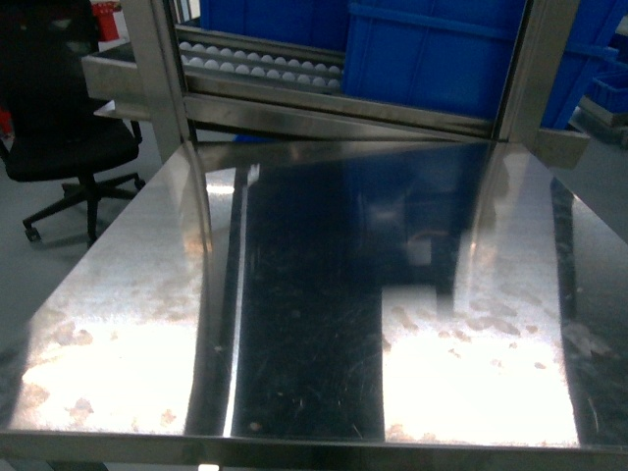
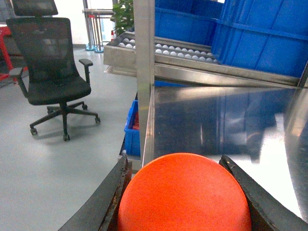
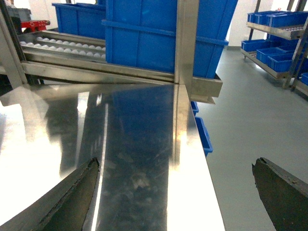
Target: Pick capacitor and pack into box
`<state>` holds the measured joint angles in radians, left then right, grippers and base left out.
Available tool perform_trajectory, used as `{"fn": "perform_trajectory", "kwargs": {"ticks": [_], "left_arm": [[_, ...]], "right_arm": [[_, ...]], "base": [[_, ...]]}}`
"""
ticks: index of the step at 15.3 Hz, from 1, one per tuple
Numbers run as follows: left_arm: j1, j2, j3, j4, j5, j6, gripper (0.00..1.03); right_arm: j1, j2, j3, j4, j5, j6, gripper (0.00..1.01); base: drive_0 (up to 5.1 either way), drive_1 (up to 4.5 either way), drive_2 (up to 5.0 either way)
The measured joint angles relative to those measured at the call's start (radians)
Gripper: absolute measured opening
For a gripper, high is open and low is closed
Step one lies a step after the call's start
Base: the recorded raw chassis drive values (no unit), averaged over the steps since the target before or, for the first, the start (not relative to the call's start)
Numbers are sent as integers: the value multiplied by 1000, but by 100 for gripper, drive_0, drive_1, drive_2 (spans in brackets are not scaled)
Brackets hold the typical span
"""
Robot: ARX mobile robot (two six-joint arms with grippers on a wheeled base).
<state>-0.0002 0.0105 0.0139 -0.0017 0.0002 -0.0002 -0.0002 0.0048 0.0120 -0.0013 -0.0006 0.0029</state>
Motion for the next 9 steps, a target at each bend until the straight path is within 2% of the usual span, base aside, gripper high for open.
{"fn": "perform_trajectory", "kwargs": {"ticks": [9], "left_arm": [[0,0,0,-6,0,0,44]], "right_arm": [[0,0,0,-4,1,0,98]], "base": [[0,0,0]]}}
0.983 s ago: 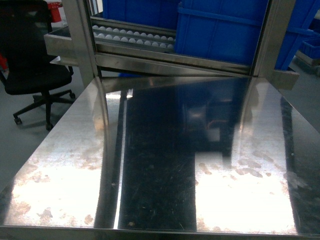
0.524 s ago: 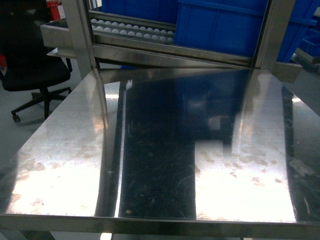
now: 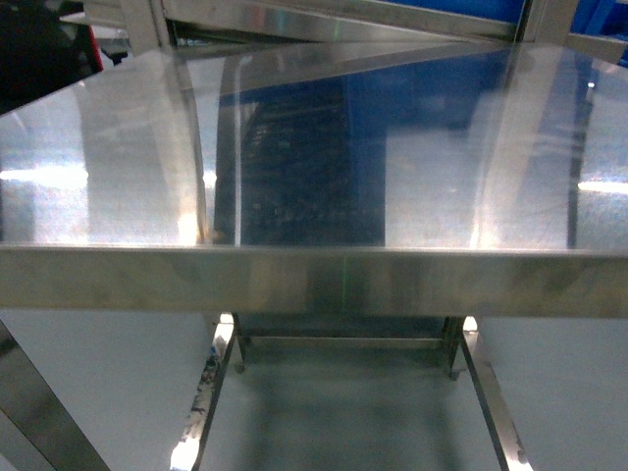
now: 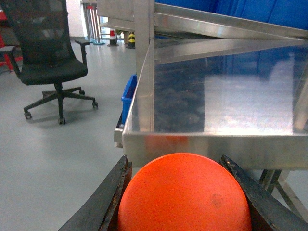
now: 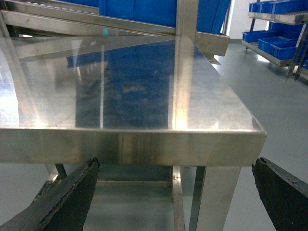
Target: Pick capacitor and pack into box
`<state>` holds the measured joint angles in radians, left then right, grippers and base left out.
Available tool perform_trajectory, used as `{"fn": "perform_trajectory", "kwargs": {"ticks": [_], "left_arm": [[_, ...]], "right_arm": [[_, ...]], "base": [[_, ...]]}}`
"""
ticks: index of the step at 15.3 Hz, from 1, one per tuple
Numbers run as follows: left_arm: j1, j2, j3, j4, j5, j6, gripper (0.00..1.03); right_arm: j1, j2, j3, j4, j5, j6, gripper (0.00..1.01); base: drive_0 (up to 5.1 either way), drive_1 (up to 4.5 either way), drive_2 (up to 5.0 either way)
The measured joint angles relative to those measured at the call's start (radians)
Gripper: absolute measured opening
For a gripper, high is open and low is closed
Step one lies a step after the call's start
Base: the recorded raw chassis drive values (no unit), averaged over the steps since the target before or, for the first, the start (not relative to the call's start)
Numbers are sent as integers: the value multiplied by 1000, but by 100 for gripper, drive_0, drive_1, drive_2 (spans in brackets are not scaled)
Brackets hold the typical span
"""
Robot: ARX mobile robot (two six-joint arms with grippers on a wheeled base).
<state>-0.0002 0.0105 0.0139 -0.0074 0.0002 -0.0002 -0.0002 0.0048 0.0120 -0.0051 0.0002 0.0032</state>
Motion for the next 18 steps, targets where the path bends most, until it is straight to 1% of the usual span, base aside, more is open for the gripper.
{"fn": "perform_trajectory", "kwargs": {"ticks": [18], "left_arm": [[0,0,0,0,0,0,44]], "right_arm": [[0,0,0,-1,0,-1,98]], "base": [[0,0,0]]}}
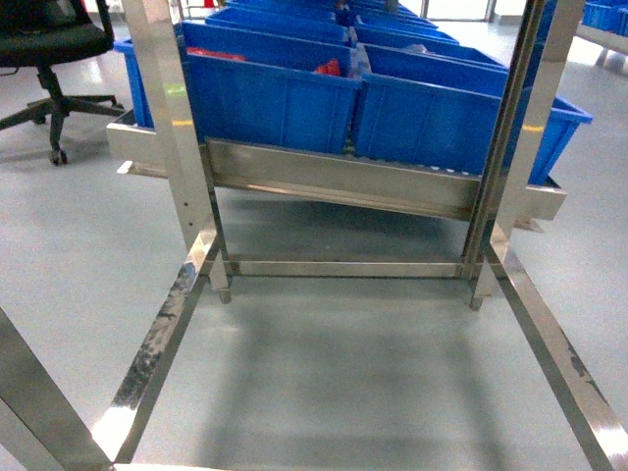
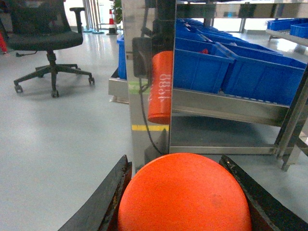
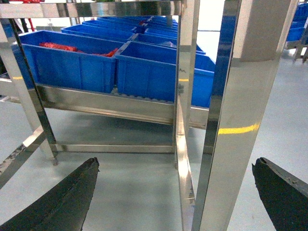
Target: Pick capacitor and pack into box
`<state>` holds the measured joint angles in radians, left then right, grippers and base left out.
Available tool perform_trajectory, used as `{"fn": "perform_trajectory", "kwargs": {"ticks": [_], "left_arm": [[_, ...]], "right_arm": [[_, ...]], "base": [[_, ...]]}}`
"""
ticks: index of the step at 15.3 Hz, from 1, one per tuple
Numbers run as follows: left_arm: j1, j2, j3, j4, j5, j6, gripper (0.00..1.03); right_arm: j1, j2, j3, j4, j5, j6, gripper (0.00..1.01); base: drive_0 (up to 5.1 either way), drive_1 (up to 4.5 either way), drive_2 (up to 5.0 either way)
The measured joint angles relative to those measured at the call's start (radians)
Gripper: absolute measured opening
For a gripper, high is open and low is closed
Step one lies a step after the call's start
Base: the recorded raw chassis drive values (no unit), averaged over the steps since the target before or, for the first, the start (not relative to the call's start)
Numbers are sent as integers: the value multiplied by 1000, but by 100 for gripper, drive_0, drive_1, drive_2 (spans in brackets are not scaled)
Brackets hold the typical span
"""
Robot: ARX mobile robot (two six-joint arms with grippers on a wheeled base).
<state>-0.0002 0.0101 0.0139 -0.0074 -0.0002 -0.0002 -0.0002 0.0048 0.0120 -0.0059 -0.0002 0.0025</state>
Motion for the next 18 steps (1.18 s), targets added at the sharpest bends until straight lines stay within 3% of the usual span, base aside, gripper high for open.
{"fn": "perform_trajectory", "kwargs": {"ticks": [9,18], "left_arm": [[0,0,0,0,1,0,44],[0,0,0,2,0,0,44]], "right_arm": [[0,0,0,2,0,0,98],[0,0,0,0,0,0,98]], "base": [[0,0,0],[-471,159,353]]}}
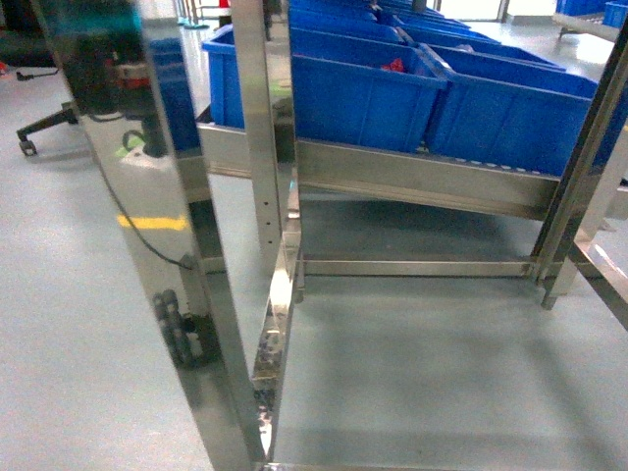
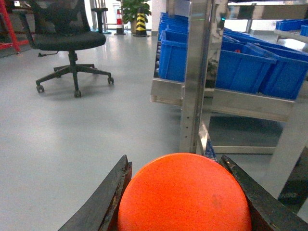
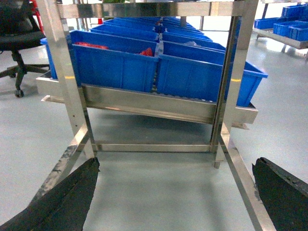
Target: Pick capacitor and pack into box
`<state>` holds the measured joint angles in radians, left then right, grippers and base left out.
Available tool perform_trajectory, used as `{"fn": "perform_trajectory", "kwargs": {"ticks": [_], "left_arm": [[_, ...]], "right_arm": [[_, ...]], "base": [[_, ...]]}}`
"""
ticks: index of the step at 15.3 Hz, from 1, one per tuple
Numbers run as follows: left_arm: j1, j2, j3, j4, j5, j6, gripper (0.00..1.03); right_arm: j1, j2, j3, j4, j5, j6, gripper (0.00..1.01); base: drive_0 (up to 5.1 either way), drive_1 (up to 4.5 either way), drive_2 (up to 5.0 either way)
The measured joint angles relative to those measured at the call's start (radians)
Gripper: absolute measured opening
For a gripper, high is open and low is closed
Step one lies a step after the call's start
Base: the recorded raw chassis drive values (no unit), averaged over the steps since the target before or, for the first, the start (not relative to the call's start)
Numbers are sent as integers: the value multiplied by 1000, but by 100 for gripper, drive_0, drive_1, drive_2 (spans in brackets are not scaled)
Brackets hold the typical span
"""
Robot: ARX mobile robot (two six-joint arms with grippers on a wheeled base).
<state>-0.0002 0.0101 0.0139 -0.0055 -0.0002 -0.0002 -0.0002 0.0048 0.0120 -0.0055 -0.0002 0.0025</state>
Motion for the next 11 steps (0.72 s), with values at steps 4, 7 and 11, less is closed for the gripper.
{"fn": "perform_trajectory", "kwargs": {"ticks": [4,7,11], "left_arm": [[0,0,0,0,0,0,44],[0,0,0,0,0,0,44],[0,0,0,-1,0,0,44]], "right_arm": [[0,0,0,-3,0,0,98],[0,0,0,6,0,0,98],[0,0,0,2,0,0,98]], "base": [[-464,163,364],[-473,144,356],[-474,142,355]]}}
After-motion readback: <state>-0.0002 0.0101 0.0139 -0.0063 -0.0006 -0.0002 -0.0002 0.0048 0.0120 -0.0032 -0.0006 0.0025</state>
